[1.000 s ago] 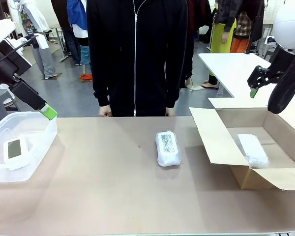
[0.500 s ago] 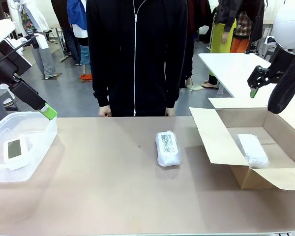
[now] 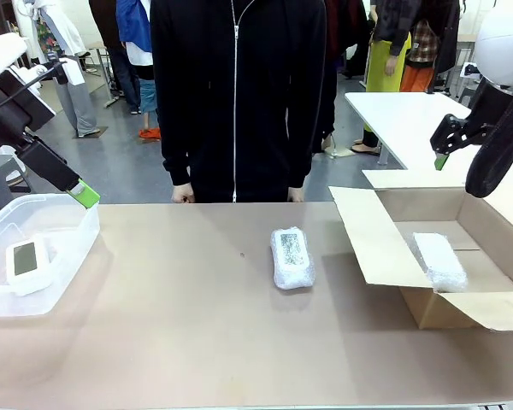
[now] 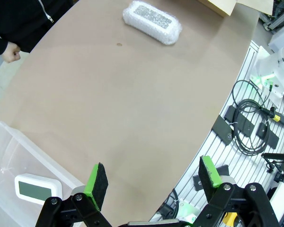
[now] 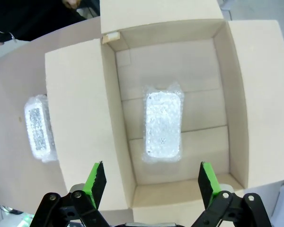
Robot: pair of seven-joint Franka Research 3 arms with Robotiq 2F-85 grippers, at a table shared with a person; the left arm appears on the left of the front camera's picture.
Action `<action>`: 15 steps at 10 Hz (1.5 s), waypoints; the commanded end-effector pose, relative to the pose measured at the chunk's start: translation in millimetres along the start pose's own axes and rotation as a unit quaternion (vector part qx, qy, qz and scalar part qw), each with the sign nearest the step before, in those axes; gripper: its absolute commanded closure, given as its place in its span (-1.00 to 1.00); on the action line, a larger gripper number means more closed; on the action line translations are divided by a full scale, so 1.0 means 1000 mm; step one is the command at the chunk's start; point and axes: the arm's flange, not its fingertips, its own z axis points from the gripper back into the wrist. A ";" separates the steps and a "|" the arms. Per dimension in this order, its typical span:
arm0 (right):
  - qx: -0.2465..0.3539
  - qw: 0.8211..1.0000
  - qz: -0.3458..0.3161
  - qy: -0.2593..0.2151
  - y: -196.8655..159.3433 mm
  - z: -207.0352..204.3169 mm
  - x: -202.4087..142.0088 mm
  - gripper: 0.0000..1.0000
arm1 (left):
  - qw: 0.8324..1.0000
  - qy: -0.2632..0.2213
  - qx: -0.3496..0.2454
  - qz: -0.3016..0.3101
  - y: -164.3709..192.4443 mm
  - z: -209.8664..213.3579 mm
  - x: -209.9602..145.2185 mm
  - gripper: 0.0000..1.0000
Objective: Separate and place wrapped and unwrapped clocks.
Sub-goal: Pick up the Digital clock indicated by the person.
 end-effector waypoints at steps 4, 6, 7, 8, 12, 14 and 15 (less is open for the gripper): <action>0.191 0.970 0.146 0.024 0.023 -0.013 -0.011 -1.00 | 1.000 -0.001 -0.002 0.001 0.000 0.000 0.000 -1.00; 0.278 0.928 0.248 0.012 0.063 -0.003 -0.020 -1.00 | 1.000 -0.001 -0.002 0.001 0.000 0.000 0.000 -1.00; 0.289 0.914 0.284 0.001 0.082 0.006 -0.028 -1.00 | 1.000 -0.001 -0.002 0.001 0.000 0.000 0.000 -1.00; 0.318 0.895 0.311 -0.024 0.100 0.018 -0.035 -1.00 | 1.000 -0.001 -0.002 0.001 0.000 0.000 0.000 -1.00; 0.329 0.834 0.438 -0.064 0.149 0.047 -0.051 -1.00 | 1.000 -0.001 -0.002 0.001 0.000 0.000 0.000 -1.00; 0.299 0.824 0.478 -0.050 0.159 0.057 -0.061 -1.00 | 1.000 -0.001 -0.002 0.001 0.000 0.000 0.000 -1.00; 0.291 0.817 0.494 -0.055 0.161 0.059 -0.070 -1.00 | 1.000 -0.001 -0.002 0.001 0.000 0.000 0.000 -1.00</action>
